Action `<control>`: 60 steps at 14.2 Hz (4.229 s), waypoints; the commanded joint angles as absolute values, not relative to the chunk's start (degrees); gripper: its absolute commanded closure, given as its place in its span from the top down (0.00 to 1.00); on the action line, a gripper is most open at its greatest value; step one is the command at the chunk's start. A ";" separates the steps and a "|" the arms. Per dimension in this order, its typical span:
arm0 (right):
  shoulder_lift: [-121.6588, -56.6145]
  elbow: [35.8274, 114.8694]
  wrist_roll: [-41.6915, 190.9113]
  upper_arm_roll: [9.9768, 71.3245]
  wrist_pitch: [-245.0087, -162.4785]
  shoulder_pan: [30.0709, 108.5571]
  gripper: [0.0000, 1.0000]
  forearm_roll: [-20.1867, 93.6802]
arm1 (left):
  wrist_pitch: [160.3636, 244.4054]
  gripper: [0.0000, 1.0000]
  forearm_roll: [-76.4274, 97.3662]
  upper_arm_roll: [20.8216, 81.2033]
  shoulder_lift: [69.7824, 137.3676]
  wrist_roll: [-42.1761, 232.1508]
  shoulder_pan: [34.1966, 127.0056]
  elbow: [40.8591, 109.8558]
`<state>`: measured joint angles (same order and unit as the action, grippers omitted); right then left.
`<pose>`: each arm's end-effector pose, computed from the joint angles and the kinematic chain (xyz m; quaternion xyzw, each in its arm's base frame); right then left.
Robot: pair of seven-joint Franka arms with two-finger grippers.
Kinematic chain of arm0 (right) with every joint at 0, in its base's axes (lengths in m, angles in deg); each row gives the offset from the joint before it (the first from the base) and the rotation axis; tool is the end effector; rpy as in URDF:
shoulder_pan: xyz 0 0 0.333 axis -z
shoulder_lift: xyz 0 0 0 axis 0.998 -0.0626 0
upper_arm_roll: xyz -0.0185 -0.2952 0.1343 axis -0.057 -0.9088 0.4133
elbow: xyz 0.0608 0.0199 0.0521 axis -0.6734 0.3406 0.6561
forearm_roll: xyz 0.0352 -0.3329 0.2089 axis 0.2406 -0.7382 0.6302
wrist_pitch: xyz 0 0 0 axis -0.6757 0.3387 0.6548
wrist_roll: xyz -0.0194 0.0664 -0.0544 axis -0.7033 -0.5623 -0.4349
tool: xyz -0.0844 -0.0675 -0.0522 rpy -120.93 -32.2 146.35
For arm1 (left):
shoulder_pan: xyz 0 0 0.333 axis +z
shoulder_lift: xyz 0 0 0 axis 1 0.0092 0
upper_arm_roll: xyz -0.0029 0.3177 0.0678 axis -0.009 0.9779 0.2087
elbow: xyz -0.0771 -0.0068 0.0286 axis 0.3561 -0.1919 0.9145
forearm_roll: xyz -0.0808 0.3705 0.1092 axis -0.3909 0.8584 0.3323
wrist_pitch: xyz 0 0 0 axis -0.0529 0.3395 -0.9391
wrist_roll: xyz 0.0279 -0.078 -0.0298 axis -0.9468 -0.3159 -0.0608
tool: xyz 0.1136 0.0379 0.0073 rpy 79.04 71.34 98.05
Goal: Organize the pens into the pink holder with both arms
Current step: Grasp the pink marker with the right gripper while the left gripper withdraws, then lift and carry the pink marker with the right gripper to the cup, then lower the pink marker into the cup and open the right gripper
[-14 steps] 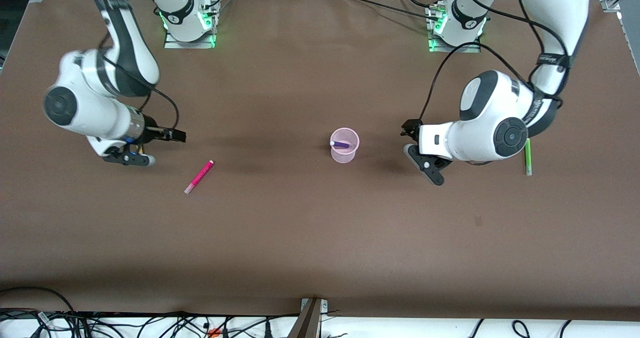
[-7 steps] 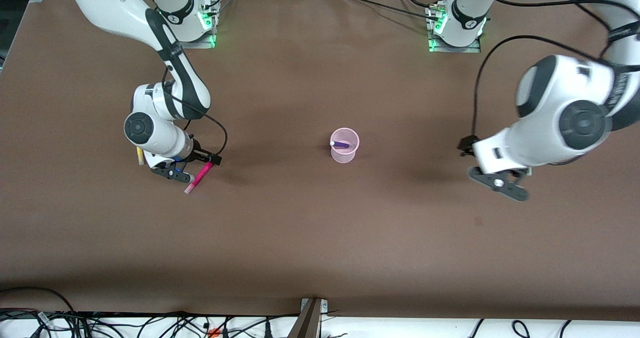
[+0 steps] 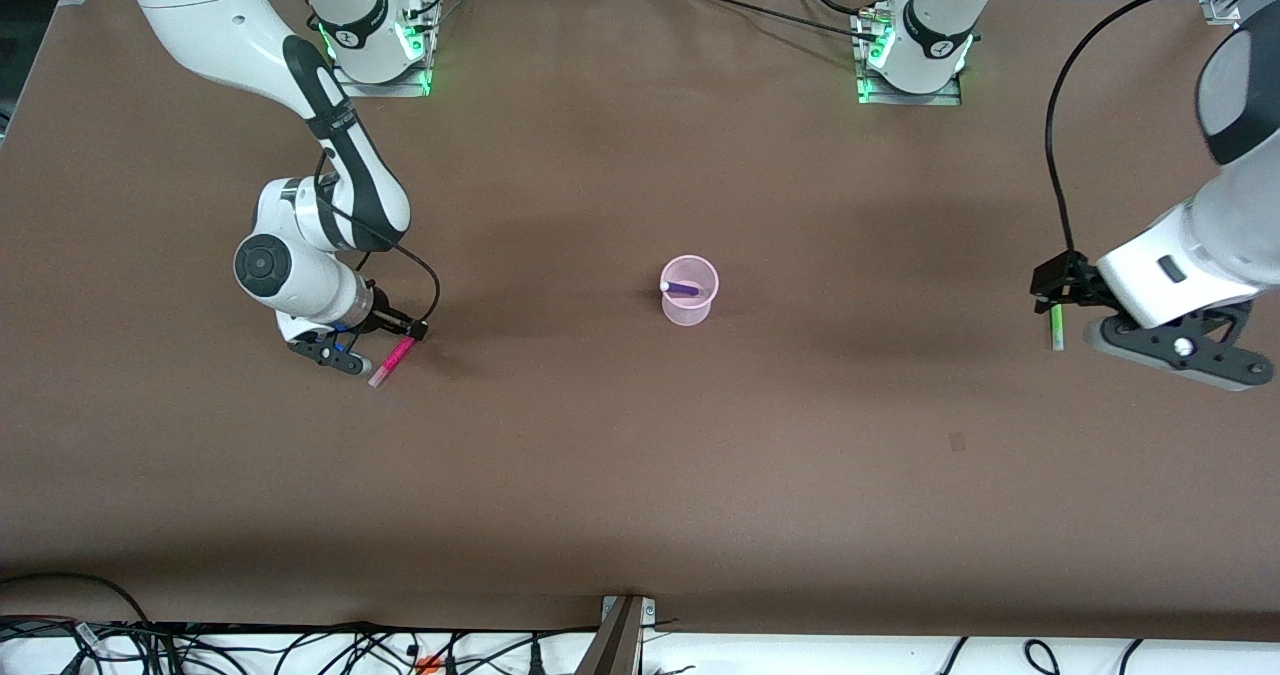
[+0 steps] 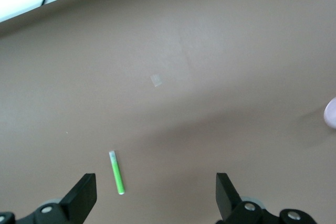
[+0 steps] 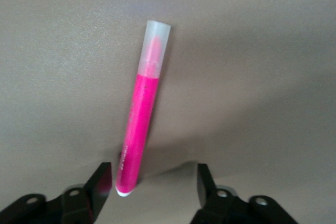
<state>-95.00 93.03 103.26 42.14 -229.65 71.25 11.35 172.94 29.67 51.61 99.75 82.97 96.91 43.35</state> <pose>0.5831 0.1167 0.1764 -0.9812 0.1843 0.0492 0.0293 0.6618 -0.0546 0.5771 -0.9917 0.1241 0.0073 0.0328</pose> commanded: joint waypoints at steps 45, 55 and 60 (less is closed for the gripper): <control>-104.17 67.03 135.10 50.85 -218.73 47.39 0.00 81.73 | 181.46 1.00 19.55 67.93 78.83 90.30 89.48 69.07; -109.70 63.43 132.99 50.50 -218.90 47.48 0.00 81.11 | 181.20 1.00 19.55 67.93 78.83 90.38 89.48 69.07; -109.18 62.46 133.43 50.14 -218.99 47.92 1.00 79.02 | 181.20 1.00 19.37 67.93 78.83 90.38 89.48 69.07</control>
